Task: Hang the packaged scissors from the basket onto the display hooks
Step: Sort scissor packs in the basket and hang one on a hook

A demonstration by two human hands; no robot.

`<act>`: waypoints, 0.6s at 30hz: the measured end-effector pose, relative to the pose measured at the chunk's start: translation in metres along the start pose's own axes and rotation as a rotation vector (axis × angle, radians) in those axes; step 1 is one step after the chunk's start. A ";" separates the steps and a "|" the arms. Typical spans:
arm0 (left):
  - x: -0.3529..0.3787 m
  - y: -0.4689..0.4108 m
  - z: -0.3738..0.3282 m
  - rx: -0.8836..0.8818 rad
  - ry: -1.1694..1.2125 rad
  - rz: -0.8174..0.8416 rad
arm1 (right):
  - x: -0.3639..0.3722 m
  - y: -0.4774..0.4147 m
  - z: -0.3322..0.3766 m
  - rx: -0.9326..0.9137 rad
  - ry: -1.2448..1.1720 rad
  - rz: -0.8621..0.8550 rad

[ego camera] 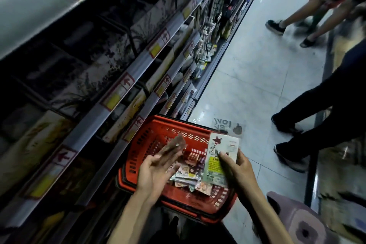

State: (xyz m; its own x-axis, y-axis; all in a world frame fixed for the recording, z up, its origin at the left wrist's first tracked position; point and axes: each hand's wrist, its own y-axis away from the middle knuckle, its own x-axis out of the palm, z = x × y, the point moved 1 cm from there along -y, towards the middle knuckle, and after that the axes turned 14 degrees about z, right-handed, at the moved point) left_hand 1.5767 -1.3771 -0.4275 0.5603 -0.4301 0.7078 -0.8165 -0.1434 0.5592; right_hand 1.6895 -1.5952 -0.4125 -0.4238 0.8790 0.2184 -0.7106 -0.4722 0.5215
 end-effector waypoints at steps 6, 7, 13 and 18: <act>0.017 0.011 -0.002 -0.091 -0.302 0.045 | 0.007 0.015 0.022 -0.026 0.006 -0.032; 0.017 0.012 -0.002 -0.091 -0.375 0.035 | 0.007 0.016 0.025 -0.026 0.007 -0.037; 0.022 0.020 -0.001 -0.100 -0.509 0.023 | 0.012 0.021 0.044 -0.041 -0.041 0.021; 0.032 0.024 -0.010 0.024 -0.519 -0.045 | 0.017 0.019 0.053 -0.050 -0.141 0.039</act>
State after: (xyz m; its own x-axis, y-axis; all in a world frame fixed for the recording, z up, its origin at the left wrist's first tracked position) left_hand 1.5769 -1.3856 -0.3872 0.4572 -0.8072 0.3733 -0.7997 -0.1895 0.5698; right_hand 1.6990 -1.5858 -0.3556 -0.3711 0.8588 0.3532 -0.7238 -0.5058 0.4694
